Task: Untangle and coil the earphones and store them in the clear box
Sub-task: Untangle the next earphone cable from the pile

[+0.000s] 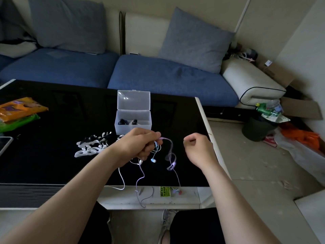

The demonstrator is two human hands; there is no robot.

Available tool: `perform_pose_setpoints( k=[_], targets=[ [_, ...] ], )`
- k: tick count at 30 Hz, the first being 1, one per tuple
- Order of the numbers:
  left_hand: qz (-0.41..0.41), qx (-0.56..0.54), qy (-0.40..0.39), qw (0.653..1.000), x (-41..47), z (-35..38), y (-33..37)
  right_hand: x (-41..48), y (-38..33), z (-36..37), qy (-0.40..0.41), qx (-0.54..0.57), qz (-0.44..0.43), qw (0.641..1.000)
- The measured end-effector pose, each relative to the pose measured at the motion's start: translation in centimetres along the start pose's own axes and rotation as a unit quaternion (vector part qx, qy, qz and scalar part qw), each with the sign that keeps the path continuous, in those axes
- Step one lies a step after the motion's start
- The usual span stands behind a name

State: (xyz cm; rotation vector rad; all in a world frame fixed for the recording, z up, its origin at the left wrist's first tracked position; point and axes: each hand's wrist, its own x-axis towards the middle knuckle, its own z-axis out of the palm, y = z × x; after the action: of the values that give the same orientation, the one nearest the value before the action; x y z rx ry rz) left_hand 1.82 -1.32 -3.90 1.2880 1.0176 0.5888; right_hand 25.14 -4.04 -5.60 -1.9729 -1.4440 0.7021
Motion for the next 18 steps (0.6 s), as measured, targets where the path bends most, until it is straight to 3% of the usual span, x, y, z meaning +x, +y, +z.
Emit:
perform_pose_setpoints(
  k=[2,7,13,15,18],
  targets=[
    [0.005,-0.014,-0.003,1.0,0.0,0.2,0.1,-0.4,-1.0,0.1,-0.004,0.035,-0.009,0.999],
    [0.012,-0.031,-0.014,0.999,0.1,0.7,0.2,-2.5,-4.0,0.5,-0.176,0.184,0.046,0.966],
    [0.025,0.035,-0.074,0.996,-0.7,1.7,0.4,-1.8,-3.7,1.1,-0.133,0.303,0.051,0.942],
    [0.025,0.034,-0.041,0.998,-0.5,1.9,0.4,-1.6,-3.6,1.3,-0.128,0.316,0.034,0.94],
    [0.048,0.061,0.091,0.993,0.2,1.9,0.1,-1.6,-3.9,1.3,-0.141,0.35,0.033,0.925]
  ],
)
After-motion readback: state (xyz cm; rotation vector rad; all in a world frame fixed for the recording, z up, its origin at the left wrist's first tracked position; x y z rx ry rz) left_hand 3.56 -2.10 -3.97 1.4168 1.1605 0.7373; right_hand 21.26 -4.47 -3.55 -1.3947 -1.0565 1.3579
